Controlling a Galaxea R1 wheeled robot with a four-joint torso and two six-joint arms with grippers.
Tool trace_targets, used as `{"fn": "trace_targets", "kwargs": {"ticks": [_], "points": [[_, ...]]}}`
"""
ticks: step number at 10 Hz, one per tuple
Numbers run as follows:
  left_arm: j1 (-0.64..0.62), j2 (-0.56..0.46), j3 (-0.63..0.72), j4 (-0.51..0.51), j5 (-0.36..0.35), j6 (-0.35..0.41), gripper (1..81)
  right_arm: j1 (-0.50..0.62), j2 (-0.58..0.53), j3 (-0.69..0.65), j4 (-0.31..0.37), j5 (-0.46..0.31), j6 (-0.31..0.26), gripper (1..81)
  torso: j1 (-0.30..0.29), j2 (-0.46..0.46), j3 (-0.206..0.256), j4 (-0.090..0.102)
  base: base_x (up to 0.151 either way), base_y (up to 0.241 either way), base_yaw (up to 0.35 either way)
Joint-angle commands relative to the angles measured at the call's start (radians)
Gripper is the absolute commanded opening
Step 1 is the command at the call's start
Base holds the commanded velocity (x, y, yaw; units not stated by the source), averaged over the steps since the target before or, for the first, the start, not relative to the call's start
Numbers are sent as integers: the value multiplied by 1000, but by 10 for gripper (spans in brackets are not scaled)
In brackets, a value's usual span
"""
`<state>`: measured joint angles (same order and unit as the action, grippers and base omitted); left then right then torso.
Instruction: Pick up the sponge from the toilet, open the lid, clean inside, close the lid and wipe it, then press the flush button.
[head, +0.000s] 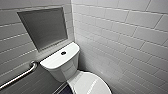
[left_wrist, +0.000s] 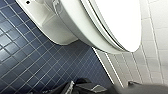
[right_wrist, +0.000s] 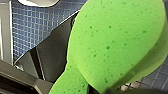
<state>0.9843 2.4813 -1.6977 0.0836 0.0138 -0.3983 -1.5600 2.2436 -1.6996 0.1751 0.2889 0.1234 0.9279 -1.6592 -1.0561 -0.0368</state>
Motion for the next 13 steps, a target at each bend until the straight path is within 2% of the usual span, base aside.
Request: {"fn": "trace_targets", "kwargs": {"ticks": [1,2,3,4,6,7,8,9,10,11,13], "points": [[-92,-4,23,-22,58,-11,811,4,-42,11,-10,-65,1,10,0,0,-88,0,0,0,0],[-100,5,23,-24,58,-13,811,4,-39,11,-13,-65,1,10,0,0,-78,0,0,0,0],[-107,15,24,-24,58,-13,811,5,-39,11,-13,-65,1,10,0,0,-29,0,0,0,0],[-121,25,24,-25,58,-14,811,7,-36,12,-13,-67,1,10,0,0,-51,0,0,0,0],[-138,51,21,-25,58,-19,811,8,-36,14,-11,-67,1,10,1,0,-63,-93,0,0,0],[-146,61,21,-25,58,-24,811,8,-36,12,-10,-67,1,10,1,0,-66,-109,0,0,0],[-153,65,21,-27,58,-25,811,7,-34,14,-13,-67,1,10,1,0,-67,-63,0,0,0],[-161,68,23,-25,58,-37,811,8,-34,12,-14,-67,1,10,1,0,-67,-70,0,0,0],[-167,73,23,-25,58,-56,811,10,-29,9,-14,-67,1,10,1,0,-67,-96,0,0,0],[-169,79,21,-25,57,-62,811,10,-28,9,-14,-67,1,10,1,0,-67,-111,0,0,0],[-169,105,-4,-24,41,-142,811,13,-20,5,-13,-65,1,10,1,0,-68,-112,0,0,0]]}}
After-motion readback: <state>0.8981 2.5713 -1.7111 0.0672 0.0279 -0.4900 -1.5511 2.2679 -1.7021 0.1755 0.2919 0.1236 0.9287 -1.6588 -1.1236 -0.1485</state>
